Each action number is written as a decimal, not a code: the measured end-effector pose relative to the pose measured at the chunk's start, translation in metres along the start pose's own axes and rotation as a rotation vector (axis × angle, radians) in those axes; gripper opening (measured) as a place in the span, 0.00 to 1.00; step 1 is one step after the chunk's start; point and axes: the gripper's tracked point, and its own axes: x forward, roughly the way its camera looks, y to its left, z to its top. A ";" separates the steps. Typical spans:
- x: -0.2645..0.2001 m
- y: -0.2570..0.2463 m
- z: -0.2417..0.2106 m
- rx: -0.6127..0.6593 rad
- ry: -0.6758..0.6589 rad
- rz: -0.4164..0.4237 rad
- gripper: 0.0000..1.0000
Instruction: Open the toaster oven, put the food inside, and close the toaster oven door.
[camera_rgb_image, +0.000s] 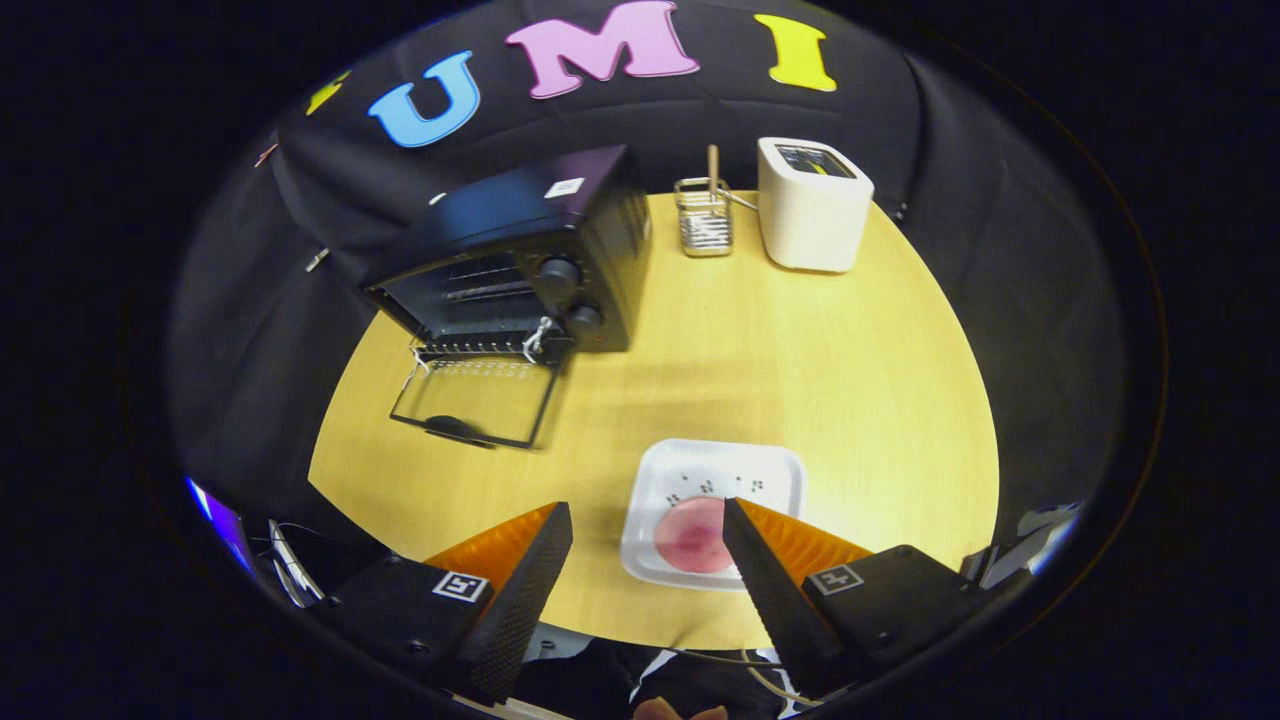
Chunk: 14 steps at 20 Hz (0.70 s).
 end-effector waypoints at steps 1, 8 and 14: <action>0.004 -0.016 -0.004 0.010 0.024 -0.011 0.99; 0.051 -0.086 -0.029 0.065 0.183 -0.028 0.98; 0.089 -0.108 -0.041 0.136 0.293 -0.026 0.82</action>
